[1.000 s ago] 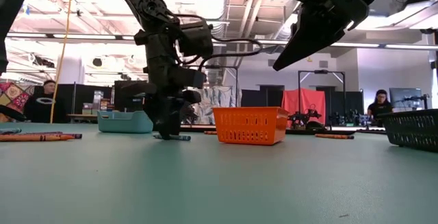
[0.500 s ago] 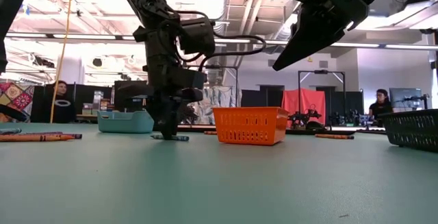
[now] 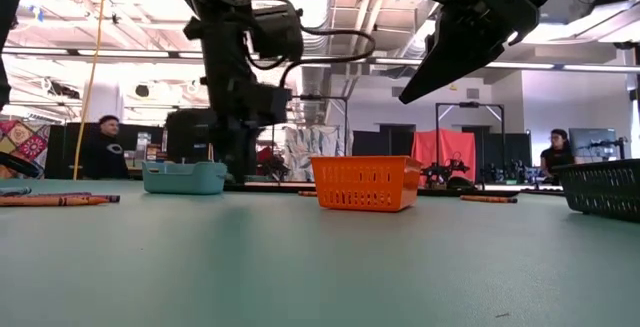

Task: Sort crayons
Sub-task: Put the blue crayon into the blue bin

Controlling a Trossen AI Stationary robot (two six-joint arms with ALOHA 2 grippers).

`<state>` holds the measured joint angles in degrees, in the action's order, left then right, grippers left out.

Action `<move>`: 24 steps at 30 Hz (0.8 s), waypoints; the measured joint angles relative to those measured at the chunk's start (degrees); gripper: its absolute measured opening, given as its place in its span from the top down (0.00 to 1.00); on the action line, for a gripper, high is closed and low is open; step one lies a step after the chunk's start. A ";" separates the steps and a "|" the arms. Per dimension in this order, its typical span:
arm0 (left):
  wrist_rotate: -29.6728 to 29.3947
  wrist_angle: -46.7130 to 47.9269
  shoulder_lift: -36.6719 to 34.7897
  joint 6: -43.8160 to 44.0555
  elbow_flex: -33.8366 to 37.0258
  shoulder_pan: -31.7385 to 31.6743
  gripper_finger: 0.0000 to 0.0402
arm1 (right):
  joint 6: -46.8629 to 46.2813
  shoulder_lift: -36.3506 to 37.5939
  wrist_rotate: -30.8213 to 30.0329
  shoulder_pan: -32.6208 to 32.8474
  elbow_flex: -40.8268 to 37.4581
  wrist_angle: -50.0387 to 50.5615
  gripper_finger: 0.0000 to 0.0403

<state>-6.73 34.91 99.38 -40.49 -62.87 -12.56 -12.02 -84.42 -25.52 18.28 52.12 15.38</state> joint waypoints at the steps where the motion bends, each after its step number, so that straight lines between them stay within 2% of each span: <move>1: -0.53 1.26 -0.55 0.02 0.02 0.02 1.00 | 0.00 0.00 0.00 0.00 0.00 -0.01 0.61; 12: -8.61 10.17 -4.86 -3.17 -0.01 -3.88 1.00 | -0.06 0.00 -0.02 0.00 0.00 0.00 0.61; 16: -10.46 11.11 -7.29 -5.40 -0.02 -7.73 1.00 | -0.12 0.00 -0.01 0.00 0.00 0.03 0.61; 24: -10.05 11.11 -14.39 -10.80 -0.09 -19.01 1.00 | -0.12 0.00 -0.02 0.00 0.00 0.39 0.61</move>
<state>-16.78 46.02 84.99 -51.29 -62.96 -31.57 -12.14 -84.42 -25.54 18.28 52.12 15.77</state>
